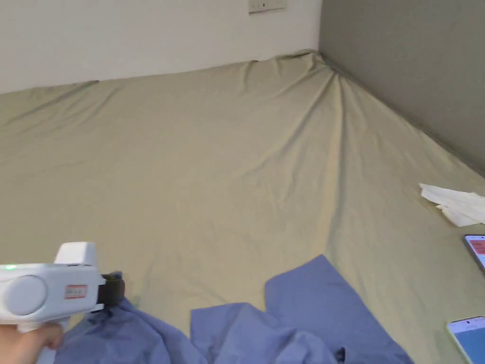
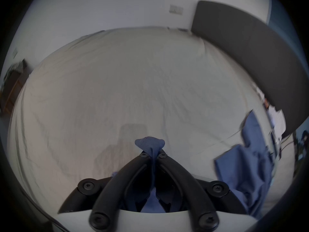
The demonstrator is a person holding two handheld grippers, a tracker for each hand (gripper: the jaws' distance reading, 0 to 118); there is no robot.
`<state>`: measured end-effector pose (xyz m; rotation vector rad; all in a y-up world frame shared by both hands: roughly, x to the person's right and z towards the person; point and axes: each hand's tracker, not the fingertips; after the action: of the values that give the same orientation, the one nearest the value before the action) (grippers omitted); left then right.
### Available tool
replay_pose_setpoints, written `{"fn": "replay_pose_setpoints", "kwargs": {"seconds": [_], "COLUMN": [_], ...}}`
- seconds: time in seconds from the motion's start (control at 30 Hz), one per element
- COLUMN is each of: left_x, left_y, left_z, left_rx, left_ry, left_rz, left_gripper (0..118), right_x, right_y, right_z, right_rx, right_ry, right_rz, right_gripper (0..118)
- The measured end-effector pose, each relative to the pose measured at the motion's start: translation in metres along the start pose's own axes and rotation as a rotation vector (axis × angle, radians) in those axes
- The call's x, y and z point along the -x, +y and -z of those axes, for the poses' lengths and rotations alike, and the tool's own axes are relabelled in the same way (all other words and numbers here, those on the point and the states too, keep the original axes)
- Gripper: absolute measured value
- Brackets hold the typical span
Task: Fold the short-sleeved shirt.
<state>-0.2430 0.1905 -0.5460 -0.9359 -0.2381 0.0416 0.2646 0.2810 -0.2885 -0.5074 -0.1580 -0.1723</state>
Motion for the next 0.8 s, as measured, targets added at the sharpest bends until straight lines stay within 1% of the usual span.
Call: {"fn": "replay_pose_setpoints", "kwargs": {"seconds": [0.07,0.13,0.17,0.23,0.27,0.3,0.37,0.4,0.43,0.47,0.5,0.53,0.57,0.6,0.63,0.67,0.7,0.73,0.77,0.8], "left_x": [0.000,-0.011,-0.013,-0.016,-0.013,-0.013,-0.011,-0.009,-0.008,-0.007,-0.006,-0.003,-0.003,-0.003,-0.002,0.001,0.001,0.000,0.001,0.002], "left_y": [-0.009,-0.019,-0.024,-0.032,-0.031,-0.032,-0.037,-0.038,-0.041,-0.047,-0.052,-0.057,-0.063,-0.070,-0.076,-0.082,-0.087,-0.092,-0.097,-0.102], "left_z": [-0.027,-0.061,-0.076,-0.104,-0.115,-0.124,-0.148,-0.157,-0.167,-0.178,-0.189,-0.197,-0.209,-0.219,-0.229,-0.238,-0.245,-0.253,-0.259,-0.263], "left_rx": [-0.073,-0.147,-0.188,-0.241,-0.271,-0.275,-0.305,-0.313,-0.322,-0.344,-0.372,-0.374,-0.391,-0.408,-0.414,-0.421,-0.431,-0.431,-0.438,-0.442], "left_ry": [-0.014,-0.027,-0.050,-0.052,-0.058,-0.048,-0.037,-0.038,-0.028,-0.019,-0.008,-0.008,0.002,0.006,-0.003,0.002,0.021,0.034,0.052,0.072], "left_rz": [-0.002,-0.022,-0.051,-0.073,-0.073,-0.065,-0.077,-0.081,-0.094,-0.098,-0.102,-0.101,-0.113,-0.129,-0.136,-0.139,-0.142,-0.137,-0.133,-0.130], "left_gripper": [2,2,2,2,2,2,2,2,2,2,2,2,2,2,2,2,2,2,2,2], "right_x": [0.000,-0.002,-0.005,-0.007,-0.008,-0.009,-0.007,-0.006,-0.004,-0.001,0.003,0.005,0.006,0.008,0.011,0.006,-0.006,-0.011,-0.013,-0.014], "right_y": [-0.001,-0.005,-0.007,-0.014,-0.018,-0.022,-0.030,-0.033,-0.037,-0.040,-0.046,-0.053,-0.059,-0.066,-0.074,-0.078,-0.079,-0.084,-0.086,-0.086], "right_z": [0.014,0.031,0.044,0.057,0.066,0.074,0.088,0.090,0.097,0.101,0.105,0.103,0.111,0.118,0.125,0.130,0.132,0.138,0.146,0.151], "right_rx": [0.019,0.063,0.101,0.146,0.168,0.186,0.251,0.252,0.296,0.354,0.395,0.386,0.362,0.399,0.474,0.522,0.523,0.507,0.516,0.528], "right_ry": [-0.026,-0.026,-0.017,0.020,0.011,0.003,0.023,0.031,0.065,0.090,0.111,0.140,0.138,0.129,0.110,0.107,0.124,0.157,0.152,0.151], "right_rz": [-0.052,-0.079,-0.079,-0.058,-0.062,-0.089,-0.168,-0.155,-0.173,-0.168,-0.142,-0.126,-0.153,-0.166,-0.167,-0.138,-0.104,-0.055,-0.015,0.034], "right_gripper": [0,0,0,0,0,0,0,3,21,63,116,118,109,108,108,107,102,93,80,76]}}
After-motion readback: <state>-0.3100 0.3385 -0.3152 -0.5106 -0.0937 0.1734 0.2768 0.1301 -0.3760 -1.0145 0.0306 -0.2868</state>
